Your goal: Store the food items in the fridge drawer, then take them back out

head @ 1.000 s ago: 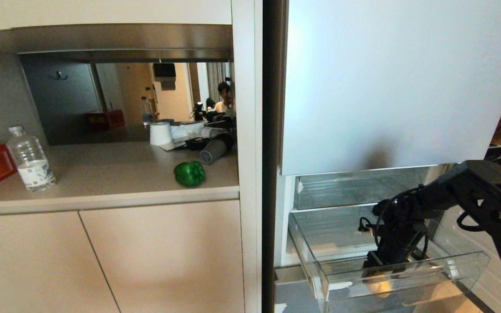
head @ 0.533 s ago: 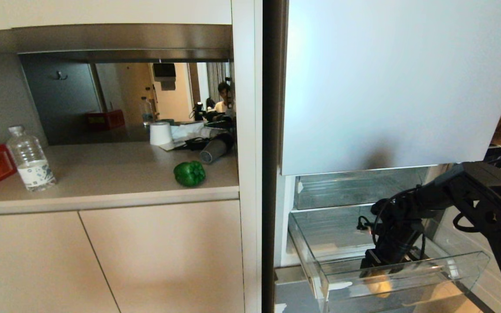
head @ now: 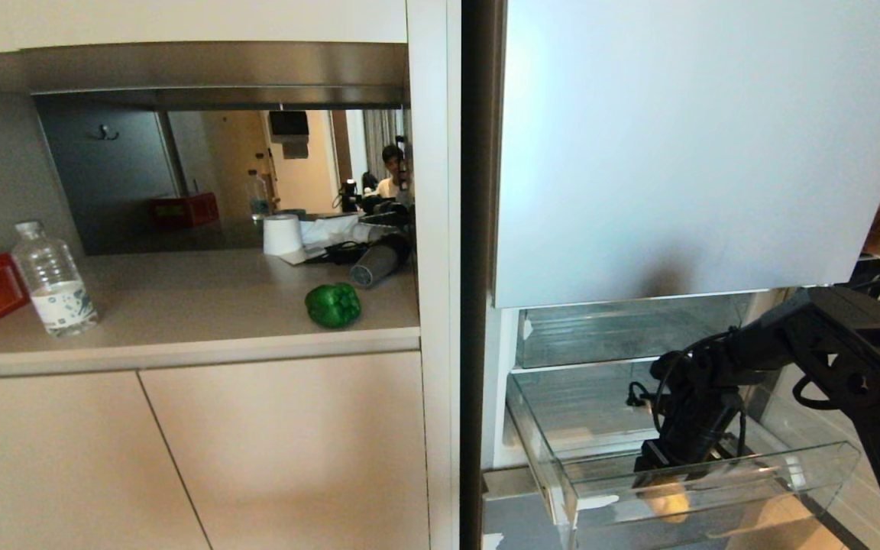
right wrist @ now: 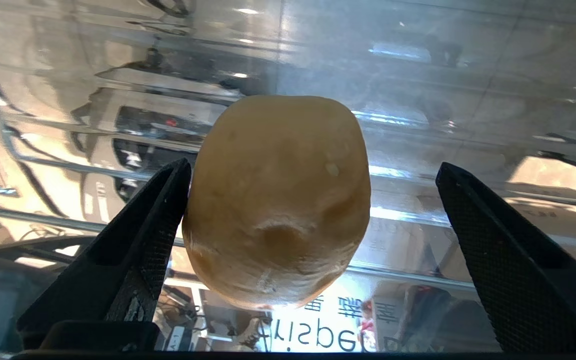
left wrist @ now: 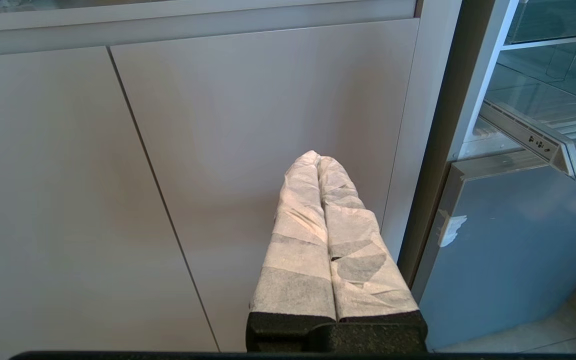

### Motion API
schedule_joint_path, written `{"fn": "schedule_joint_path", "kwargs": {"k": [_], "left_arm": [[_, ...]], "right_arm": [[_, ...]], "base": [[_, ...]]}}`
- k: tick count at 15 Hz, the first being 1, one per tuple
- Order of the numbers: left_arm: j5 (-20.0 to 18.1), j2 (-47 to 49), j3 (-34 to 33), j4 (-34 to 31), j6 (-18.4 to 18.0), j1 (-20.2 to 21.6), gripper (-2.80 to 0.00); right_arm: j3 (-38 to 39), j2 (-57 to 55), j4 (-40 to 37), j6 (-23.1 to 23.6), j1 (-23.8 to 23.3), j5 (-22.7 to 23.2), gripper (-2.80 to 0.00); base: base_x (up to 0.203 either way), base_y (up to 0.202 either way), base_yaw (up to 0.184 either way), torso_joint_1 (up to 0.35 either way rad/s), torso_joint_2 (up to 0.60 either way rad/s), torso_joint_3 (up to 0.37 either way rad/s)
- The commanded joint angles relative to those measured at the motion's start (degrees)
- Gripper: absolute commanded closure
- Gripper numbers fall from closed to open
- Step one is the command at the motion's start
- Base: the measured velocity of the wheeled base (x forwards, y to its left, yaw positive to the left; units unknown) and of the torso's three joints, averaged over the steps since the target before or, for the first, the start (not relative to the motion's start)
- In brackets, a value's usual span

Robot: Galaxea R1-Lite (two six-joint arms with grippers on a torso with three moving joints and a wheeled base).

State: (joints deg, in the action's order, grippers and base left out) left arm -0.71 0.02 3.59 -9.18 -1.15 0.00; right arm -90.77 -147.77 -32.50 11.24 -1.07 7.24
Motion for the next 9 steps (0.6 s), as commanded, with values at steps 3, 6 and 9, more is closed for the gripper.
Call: {"fn": "schedule_joint_path", "kwargs": {"k": [3,6,9], "left_arm": [[0.0,-0.1,0.0,-0.1,0.0,0.0,0.00],[0.0,-0.1,0.0,-0.1,0.0,0.0,0.00],[0.0,-0.1,0.0,-0.1,0.0,0.0,0.00]], "right_arm": [[0.1,-0.5,-0.2,0.1,0.1,-0.5,-2.80],[0.3,-0.3,-0.2,0.1,0.0,-0.6,-2.80],[0.2,-0.1,-0.3,0.1,0.1,-0.8,-2.80]], "base": [[0.000,0.000,0.000,0.000,0.00,0.000],[0.000,0.000,0.000,0.000,0.00,0.000],[0.000,0.000,0.000,0.000,0.00,0.000]]}}
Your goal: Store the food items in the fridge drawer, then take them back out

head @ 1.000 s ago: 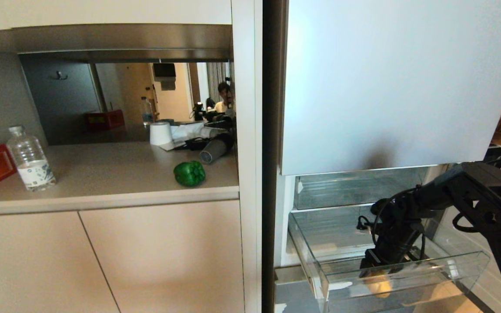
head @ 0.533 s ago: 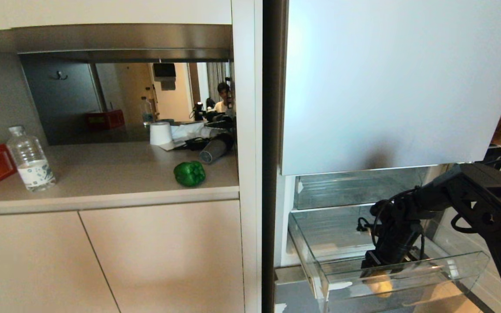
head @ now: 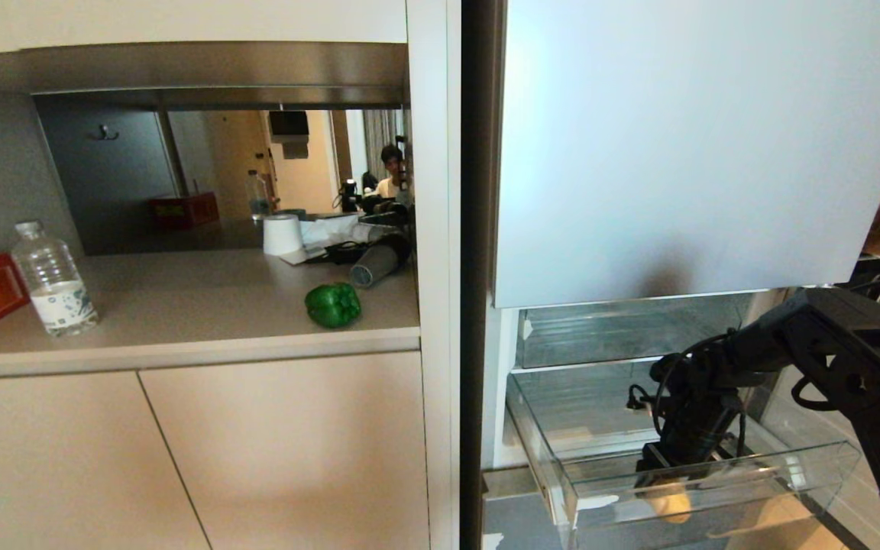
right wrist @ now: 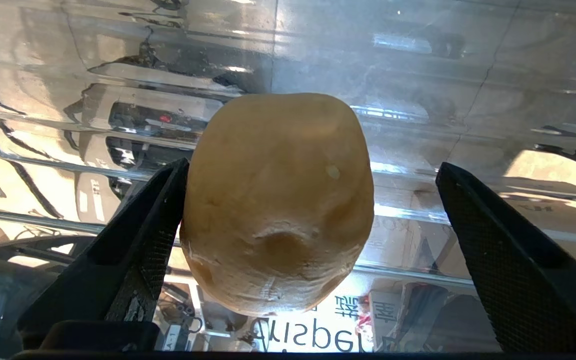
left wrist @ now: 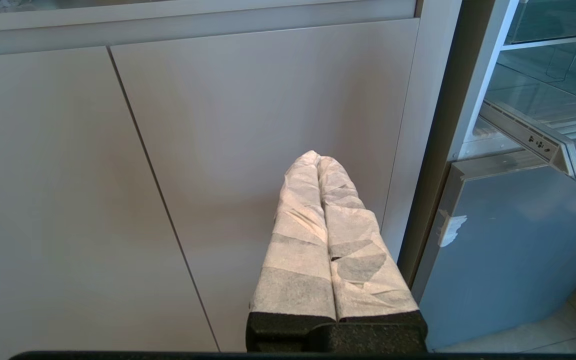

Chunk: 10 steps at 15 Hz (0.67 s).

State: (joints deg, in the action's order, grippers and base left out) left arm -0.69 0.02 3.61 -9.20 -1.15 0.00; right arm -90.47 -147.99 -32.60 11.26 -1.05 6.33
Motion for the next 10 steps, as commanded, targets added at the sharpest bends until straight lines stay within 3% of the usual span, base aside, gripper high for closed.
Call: {"fn": "schedule_joint_path", "kwargs": {"k": [1,5,6,10], "left_arm": [[0.0,-0.1,0.0,0.0,0.0,0.0,0.00],[0.0,-0.1,0.0,0.0,0.0,0.0,0.00],[0.0,-0.1,0.0,0.0,0.0,0.1,0.00],[0.0,-0.1,0.0,-0.1,0.0,0.0,0.00]], "right_arm": [[-0.1,0.2,-0.2,0.1,0.0,-0.2,-2.80],[0.5,0.1,-0.2,0.1,0.1,-0.4,-2.80],[0.5,0.2,-0.2,0.1,0.1,-0.4,0.00],[0.5,0.2,-0.2,0.0,0.0,-0.4,0.00]], "base": [[0.000,0.000,0.000,0.000,0.00,0.000],[0.000,0.000,0.000,0.000,0.00,0.000],[0.000,0.000,0.000,0.000,0.00,0.000],[0.000,0.000,0.000,0.000,0.00,0.000]]}}
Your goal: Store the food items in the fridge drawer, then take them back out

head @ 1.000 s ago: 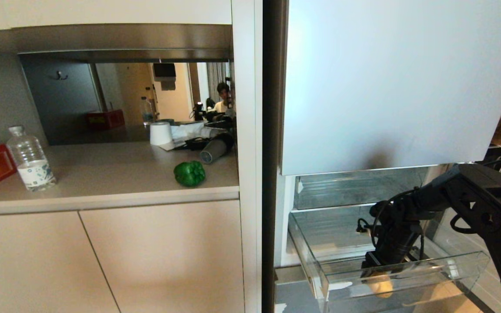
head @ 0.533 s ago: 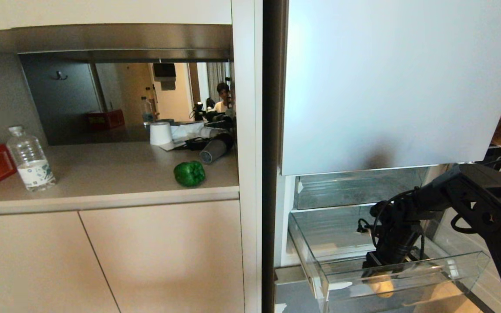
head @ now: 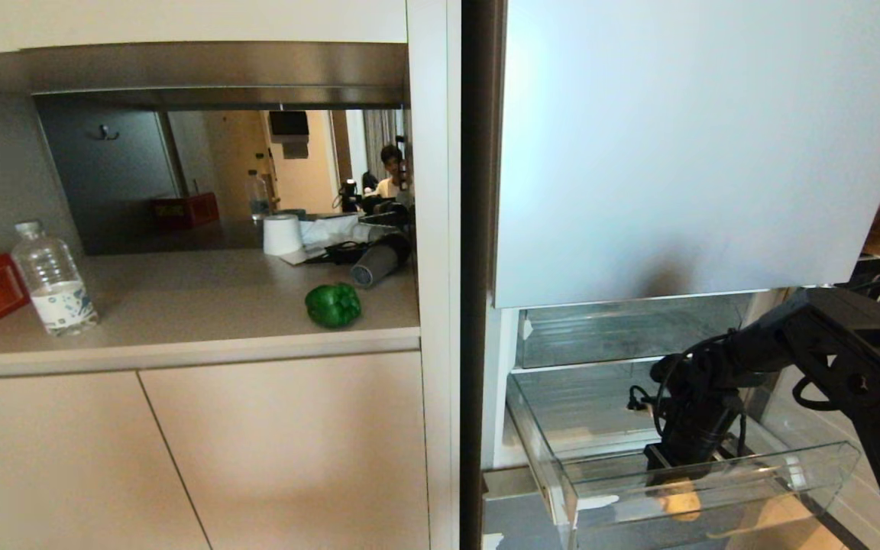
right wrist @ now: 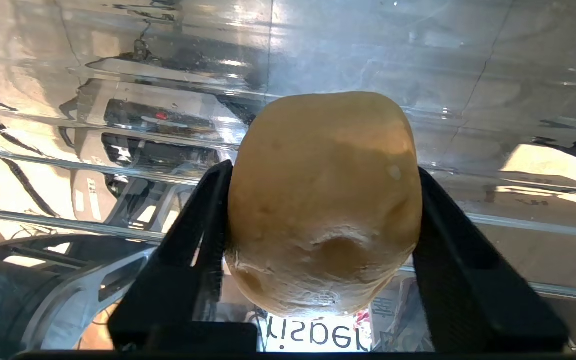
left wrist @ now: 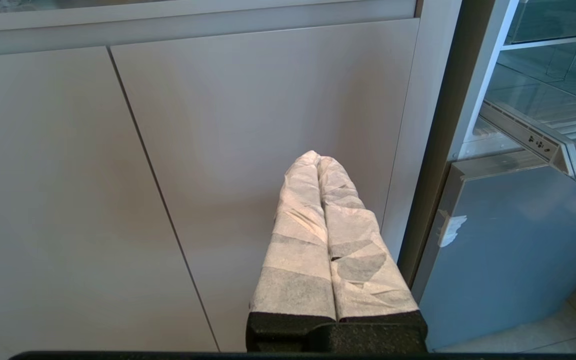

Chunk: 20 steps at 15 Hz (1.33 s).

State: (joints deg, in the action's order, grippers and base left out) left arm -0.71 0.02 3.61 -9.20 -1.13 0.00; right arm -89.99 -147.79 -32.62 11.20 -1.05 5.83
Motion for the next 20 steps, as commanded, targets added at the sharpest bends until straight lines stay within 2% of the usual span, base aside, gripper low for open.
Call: {"fn": "schedule_joint_path", "kwargs": {"k": [1,14,20], "left_arm": [[0.0,-0.1,0.0,0.0,0.0,0.0,0.00],[0.0,-0.1,0.0,0.0,0.0,0.0,0.00],[0.0,-0.1,0.0,0.0,0.0,0.0,0.00]], "right_arm": [[0.3,0.2,-0.2,0.0,0.0,0.1,0.00],[1.5,5.7,1.4,-0.3,-0.1,0.5,0.00],[5.7,5.4,16.8,-1.4,-0.1,0.8,0.00]], "base": [[0.000,0.000,0.000,0.000,0.00,0.000],[0.000,0.000,0.000,0.000,0.00,0.000],[0.000,0.000,0.000,0.000,0.00,0.000]]}}
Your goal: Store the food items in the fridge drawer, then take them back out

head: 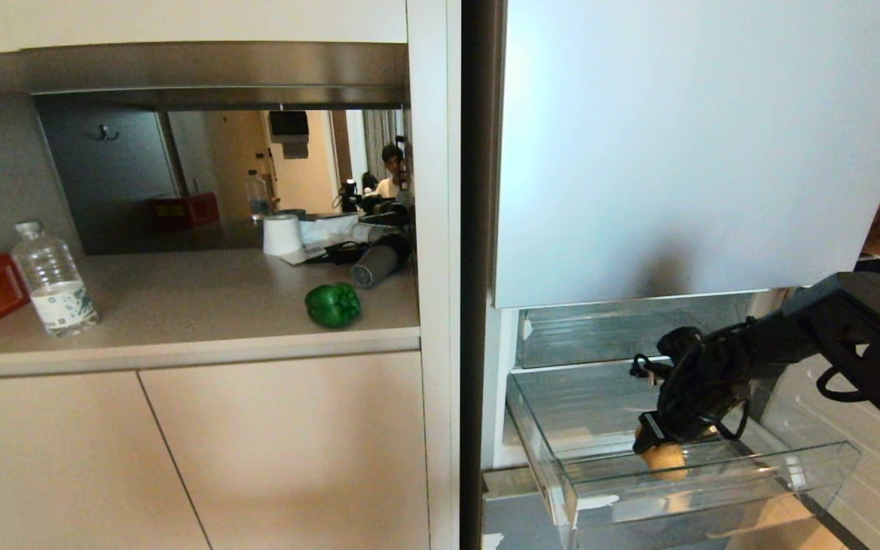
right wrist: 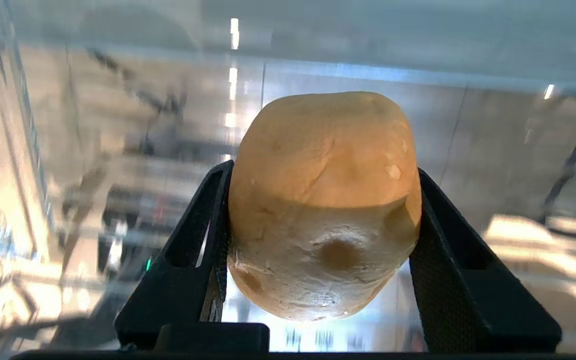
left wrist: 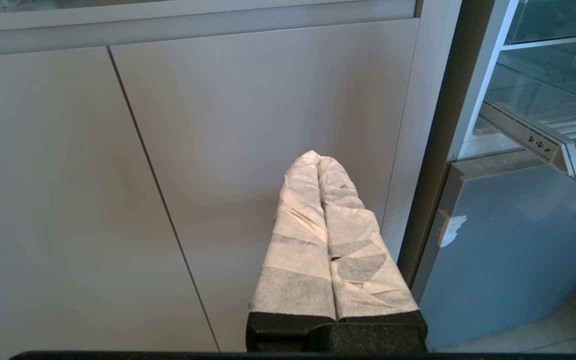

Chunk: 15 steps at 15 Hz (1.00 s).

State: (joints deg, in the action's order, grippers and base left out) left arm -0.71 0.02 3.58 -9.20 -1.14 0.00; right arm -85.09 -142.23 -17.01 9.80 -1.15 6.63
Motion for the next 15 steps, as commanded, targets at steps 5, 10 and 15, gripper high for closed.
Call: {"fn": "schedule_joint_path", "kwargs": {"k": [5,10,15], "left_arm": [[0.0,-0.1,0.0,0.0,0.0,0.0,0.00],[0.0,-0.1,0.0,-0.1,0.0,0.0,0.00],[0.0,-0.1,0.0,-0.1,0.0,0.0,0.00]], "right_arm": [[12.2,0.3,22.1,0.3,0.0,0.3,0.00],[22.0,2.0,39.9,0.1,-0.3,0.4,0.00],[31.5,3.8,58.4,0.0,-0.5,0.2,0.00]], "base": [[0.000,0.000,0.000,0.000,0.00,0.000],[0.000,0.000,0.000,0.000,0.00,0.000],[0.000,0.000,0.000,0.000,0.00,0.000]]}}
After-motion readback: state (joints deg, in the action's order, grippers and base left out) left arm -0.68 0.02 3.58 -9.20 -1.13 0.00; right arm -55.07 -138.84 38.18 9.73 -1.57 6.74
